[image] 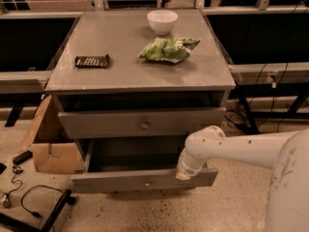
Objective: Open middle drawer
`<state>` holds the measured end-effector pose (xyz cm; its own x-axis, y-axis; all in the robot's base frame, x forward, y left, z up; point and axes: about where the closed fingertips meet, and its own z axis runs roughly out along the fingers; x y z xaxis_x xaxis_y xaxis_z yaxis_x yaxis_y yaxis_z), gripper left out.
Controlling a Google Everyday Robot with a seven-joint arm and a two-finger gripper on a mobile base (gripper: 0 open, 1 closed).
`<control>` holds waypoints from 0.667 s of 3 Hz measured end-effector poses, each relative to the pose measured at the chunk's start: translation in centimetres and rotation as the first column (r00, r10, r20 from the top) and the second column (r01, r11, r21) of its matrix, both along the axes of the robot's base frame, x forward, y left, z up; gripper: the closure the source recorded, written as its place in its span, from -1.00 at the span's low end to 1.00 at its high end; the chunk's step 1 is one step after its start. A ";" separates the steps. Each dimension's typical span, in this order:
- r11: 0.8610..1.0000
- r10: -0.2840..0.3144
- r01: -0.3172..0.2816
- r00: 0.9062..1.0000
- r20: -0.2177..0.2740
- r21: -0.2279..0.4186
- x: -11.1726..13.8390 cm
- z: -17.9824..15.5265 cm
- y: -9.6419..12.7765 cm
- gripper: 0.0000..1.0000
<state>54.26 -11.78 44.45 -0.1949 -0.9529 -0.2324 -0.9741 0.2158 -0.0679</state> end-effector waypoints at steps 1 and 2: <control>1.000 -0.015 0.016 0.999 -0.028 0.016 -2.1 -0.4 -0.6 1.00; 1.000 -0.015 0.016 0.999 -0.028 0.016 -2.0 -0.2 -0.6 1.00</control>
Offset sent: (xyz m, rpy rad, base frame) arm -0.3549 -0.0968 -0.0548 0.2819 0.4511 -0.2014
